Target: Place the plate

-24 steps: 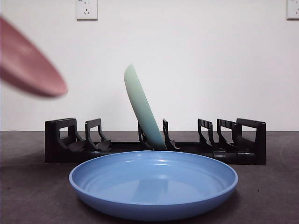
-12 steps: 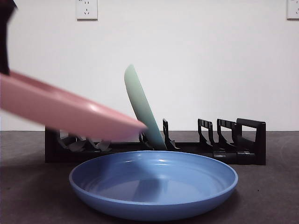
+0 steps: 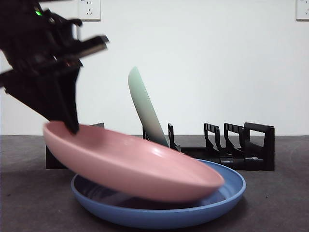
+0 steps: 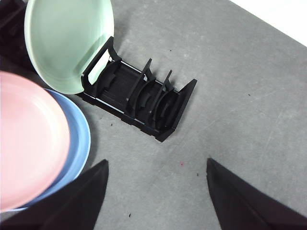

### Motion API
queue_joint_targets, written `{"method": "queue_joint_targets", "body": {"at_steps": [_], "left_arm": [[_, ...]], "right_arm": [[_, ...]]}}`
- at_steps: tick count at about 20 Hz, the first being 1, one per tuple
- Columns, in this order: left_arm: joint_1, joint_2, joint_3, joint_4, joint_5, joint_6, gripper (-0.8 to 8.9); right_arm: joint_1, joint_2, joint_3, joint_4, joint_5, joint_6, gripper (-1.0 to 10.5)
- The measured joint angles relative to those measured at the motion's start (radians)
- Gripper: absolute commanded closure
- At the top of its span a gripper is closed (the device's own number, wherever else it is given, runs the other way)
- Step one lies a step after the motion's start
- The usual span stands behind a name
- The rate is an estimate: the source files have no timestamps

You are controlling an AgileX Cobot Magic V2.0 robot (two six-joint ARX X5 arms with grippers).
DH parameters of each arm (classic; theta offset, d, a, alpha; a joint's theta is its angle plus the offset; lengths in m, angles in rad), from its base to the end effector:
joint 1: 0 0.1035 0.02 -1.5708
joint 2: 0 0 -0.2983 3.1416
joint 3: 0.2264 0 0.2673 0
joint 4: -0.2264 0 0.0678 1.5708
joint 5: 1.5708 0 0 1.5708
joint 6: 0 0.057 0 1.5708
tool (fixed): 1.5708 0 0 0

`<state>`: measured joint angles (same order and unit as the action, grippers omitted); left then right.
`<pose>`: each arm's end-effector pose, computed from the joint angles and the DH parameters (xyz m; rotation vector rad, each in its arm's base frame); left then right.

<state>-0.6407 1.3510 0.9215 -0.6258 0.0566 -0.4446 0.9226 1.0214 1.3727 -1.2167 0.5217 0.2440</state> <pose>0.2211 -0.1689 0.2322 -0.0800 1.1384 -0.3861 0.1218 0.1137 0.4146 -0.3433 0.6878 0.2903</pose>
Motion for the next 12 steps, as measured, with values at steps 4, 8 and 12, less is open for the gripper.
{"method": "queue_joint_targets", "body": {"at_steps": [4,8,12], "left_arm": [[-0.018,0.076,-0.001,0.085,0.000,-0.012,8.08],[-0.018,0.127,-0.001,0.129,0.000,-0.015,8.07],[-0.020,0.180,-0.001,0.127,0.000,-0.016,7.20]], "right_arm": [[0.000,0.000,0.000,-0.008,0.000,0.000,6.2],[0.000,0.000,0.000,-0.025,0.000,0.001,6.2],[0.000,0.000,0.000,-0.025,0.000,0.001,6.2]]}}
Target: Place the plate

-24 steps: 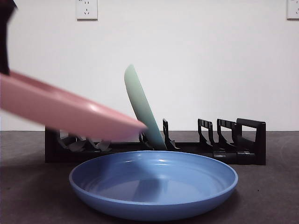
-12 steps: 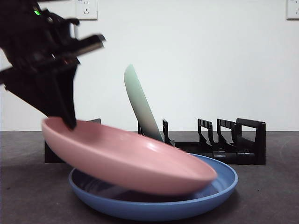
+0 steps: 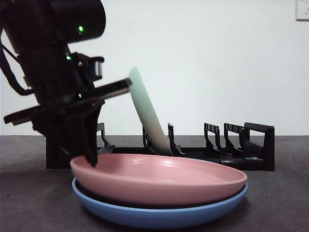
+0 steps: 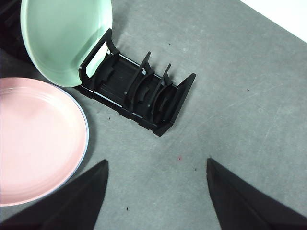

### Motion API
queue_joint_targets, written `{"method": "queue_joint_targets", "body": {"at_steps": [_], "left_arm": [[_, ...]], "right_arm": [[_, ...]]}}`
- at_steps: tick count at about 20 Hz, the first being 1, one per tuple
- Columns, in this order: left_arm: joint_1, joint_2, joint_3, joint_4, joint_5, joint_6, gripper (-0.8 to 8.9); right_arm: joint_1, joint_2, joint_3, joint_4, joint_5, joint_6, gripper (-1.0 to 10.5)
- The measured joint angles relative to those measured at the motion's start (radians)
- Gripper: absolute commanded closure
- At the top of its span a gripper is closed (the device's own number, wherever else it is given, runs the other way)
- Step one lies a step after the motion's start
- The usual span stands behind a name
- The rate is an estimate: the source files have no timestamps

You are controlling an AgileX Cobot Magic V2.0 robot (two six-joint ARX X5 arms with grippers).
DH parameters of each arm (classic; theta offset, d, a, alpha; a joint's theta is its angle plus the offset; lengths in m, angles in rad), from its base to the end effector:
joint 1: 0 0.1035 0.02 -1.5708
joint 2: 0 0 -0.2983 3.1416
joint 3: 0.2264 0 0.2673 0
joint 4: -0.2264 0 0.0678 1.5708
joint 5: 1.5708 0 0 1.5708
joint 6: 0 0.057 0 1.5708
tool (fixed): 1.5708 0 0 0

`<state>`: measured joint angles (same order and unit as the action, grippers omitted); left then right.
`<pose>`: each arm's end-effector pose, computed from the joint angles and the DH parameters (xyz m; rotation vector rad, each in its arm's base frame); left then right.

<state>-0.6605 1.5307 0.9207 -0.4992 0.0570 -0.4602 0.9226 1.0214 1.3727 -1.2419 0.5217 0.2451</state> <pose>0.2440 -0.1936 0.1899 -0.0623 1.1914 -0.3759 0.1204 0.1119 0.4127 -0.3595 0.7062 0.2860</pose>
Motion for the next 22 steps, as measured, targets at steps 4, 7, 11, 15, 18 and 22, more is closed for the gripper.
{"method": "queue_joint_targets", "body": {"at_steps": [4,7,11,15,18,22], "left_arm": [[-0.002,0.006,0.000,-0.010,0.001,-0.001,4.65],[-0.002,-0.047,0.010,-0.067,0.001,0.001,4.65],[0.002,-0.244,0.086,-0.174,-0.071,0.082,4.68],[0.054,-0.475,0.098,-0.292,-0.188,0.212,4.69],[0.114,-0.665,0.098,-0.330,-0.190,0.328,4.69],[0.183,-0.859,0.098,-0.396,-0.190,0.400,4.69]], "right_arm": [[0.000,0.000,0.000,0.000,0.000,0.000,6.2],[0.000,0.000,0.000,0.000,0.000,0.000,6.2],[0.000,0.000,0.000,0.000,-0.008,0.022,6.2],[0.000,0.002,0.000,0.014,-0.066,0.045,6.2],[-0.010,0.029,0.000,0.088,-0.128,0.048,6.2],[-0.102,0.137,0.000,0.289,-0.334,0.048,6.2]]}}
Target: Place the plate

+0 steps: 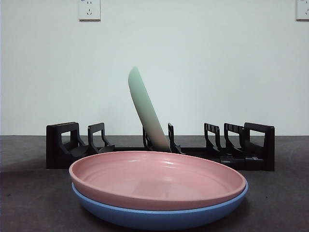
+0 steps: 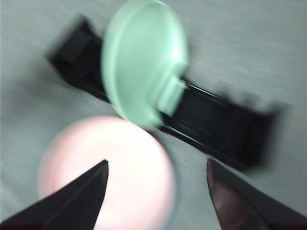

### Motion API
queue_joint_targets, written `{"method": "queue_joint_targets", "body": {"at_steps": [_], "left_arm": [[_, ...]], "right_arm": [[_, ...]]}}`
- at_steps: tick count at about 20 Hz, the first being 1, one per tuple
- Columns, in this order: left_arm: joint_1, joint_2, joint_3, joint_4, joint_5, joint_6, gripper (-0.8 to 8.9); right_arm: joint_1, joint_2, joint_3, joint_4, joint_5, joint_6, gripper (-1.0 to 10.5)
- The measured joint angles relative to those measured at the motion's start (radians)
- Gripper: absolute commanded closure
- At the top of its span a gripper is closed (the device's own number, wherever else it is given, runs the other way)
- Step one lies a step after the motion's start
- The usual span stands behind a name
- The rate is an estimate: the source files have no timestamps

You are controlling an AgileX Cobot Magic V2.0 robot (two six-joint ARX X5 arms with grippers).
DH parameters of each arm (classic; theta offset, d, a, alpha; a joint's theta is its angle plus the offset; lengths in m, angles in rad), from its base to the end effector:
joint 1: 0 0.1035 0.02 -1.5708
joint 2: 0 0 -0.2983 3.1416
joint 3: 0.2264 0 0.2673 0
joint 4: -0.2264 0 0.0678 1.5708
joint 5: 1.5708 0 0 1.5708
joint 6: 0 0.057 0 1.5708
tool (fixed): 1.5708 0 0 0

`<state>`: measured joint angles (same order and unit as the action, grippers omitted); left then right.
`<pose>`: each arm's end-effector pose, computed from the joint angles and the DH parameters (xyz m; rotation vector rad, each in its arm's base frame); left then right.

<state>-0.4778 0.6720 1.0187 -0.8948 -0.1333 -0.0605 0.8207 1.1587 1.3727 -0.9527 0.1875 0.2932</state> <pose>0.1076 -0.0472 0.3694 0.1072 0.5348 -0.3195 0.1672 0.1638 0.4074 -0.0890 0.7343 0.4985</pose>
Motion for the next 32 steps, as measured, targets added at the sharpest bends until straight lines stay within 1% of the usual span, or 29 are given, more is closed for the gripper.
{"method": "queue_joint_targets", "body": {"at_steps": [3,5,7,8,11,13,14,18,19,20,24,26,28,30,32], "left_arm": [[0.009,-0.074,-0.005,-0.066,0.000,-0.006,4.69],[0.009,-0.090,-0.011,-0.103,0.000,-0.007,4.69],[0.009,-0.098,-0.012,-0.103,0.000,-0.013,4.69],[0.009,-0.098,-0.012,-0.103,0.000,-0.018,4.69],[0.009,-0.098,-0.012,-0.104,0.000,-0.023,4.69],[0.009,-0.098,-0.012,-0.103,0.000,-0.029,4.69],[0.009,-0.098,-0.012,-0.104,0.000,-0.029,4.69],[0.009,-0.098,-0.012,-0.104,0.000,-0.031,4.69],[0.009,-0.098,-0.012,-0.104,0.000,-0.032,4.69],[0.009,-0.098,-0.012,-0.104,0.000,-0.032,4.69],[0.009,-0.098,-0.012,-0.104,0.000,-0.033,4.69],[0.009,-0.098,-0.012,-0.104,0.000,-0.033,4.69],[0.009,-0.098,-0.012,-0.103,0.000,-0.033,4.69],[0.009,-0.098,-0.012,-0.103,0.000,-0.033,4.69],[0.009,-0.098,-0.012,-0.098,0.000,-0.033,4.69]], "right_arm": [[-0.112,0.128,0.001,0.173,-0.252,0.004,6.2],[-0.175,0.233,0.014,0.247,-0.410,0.024,6.2],[-0.216,0.335,0.024,0.328,-0.531,0.046,6.2],[-0.227,0.381,0.025,0.365,-0.565,0.053,6.3],[-0.230,0.499,0.051,0.418,-0.595,0.056,6.4],[-0.230,0.557,0.077,0.445,-0.632,0.056,6.4],[-0.230,0.580,0.094,0.446,-0.633,0.056,6.5],[-0.230,0.618,0.130,0.456,-0.632,0.057,8.4],[-0.230,0.618,0.130,0.462,-0.632,0.057,9.0],[-0.230,0.618,0.130,0.463,-0.632,0.057,9.4],[-0.225,0.618,0.135,0.463,-0.638,0.060,9.4],[-0.223,0.618,0.138,0.461,-0.665,0.061,9.4],[-0.227,0.618,0.170,0.420,-0.695,0.063,9.4],[-0.225,0.616,0.242,0.348,-0.708,0.063,9.4],[-0.219,0.599,0.319,0.257,-0.710,0.046,9.4]]}}
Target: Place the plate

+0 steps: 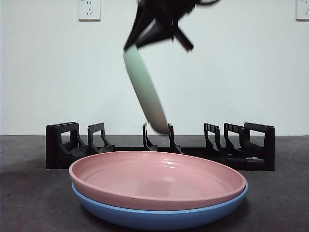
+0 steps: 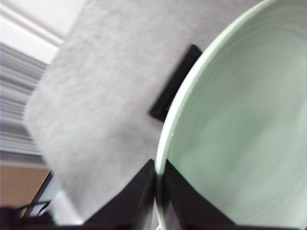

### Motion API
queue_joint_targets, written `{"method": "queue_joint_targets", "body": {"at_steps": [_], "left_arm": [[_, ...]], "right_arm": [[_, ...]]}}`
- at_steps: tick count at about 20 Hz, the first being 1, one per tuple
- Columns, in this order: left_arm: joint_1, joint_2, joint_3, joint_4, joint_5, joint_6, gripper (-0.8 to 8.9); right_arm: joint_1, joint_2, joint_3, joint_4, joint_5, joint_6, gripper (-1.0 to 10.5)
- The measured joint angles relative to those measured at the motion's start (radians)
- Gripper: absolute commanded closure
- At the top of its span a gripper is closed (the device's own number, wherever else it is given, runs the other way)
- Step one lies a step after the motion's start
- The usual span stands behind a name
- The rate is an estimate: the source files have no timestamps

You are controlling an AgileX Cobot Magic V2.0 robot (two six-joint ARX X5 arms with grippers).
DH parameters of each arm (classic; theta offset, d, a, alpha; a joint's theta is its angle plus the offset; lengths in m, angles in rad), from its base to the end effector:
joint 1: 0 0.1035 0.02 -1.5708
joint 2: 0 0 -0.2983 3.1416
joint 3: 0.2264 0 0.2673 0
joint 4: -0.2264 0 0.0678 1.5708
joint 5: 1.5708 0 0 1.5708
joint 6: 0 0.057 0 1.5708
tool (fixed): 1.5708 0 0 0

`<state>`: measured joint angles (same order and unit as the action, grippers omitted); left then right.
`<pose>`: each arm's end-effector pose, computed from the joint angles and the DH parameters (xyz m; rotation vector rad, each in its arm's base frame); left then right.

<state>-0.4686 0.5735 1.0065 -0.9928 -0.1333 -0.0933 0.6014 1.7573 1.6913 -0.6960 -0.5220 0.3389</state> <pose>0.0802 -0.0321 0.3631 0.0765 0.5512 -0.3008 0.3335 0.2633 0.3584 0.2552 0.9727 0.9188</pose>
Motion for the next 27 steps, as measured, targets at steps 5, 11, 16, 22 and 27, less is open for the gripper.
{"method": "queue_joint_targets", "body": {"at_steps": [5,11,16,22,27], "left_arm": [[0.000,0.000,0.000,0.032,0.000,0.000,4.69],[0.000,0.000,0.000,0.032,0.000,-0.001,4.69],[0.000,0.000,0.000,0.032,0.000,-0.012,4.69],[0.000,0.000,0.000,0.032,0.000,-0.024,4.69],[0.000,0.000,0.000,0.032,0.000,-0.027,4.69]], "right_arm": [[0.024,-0.102,0.100,-0.228,0.002,-0.144,9.3],[0.040,-0.297,-0.076,-0.325,0.003,-0.297,9.3],[0.119,-0.527,-0.486,-0.244,0.200,-0.364,9.3],[0.444,-0.563,-0.561,-0.235,0.565,-0.462,9.3],[0.581,-0.439,-0.561,-0.223,0.575,-0.458,9.3]]}}
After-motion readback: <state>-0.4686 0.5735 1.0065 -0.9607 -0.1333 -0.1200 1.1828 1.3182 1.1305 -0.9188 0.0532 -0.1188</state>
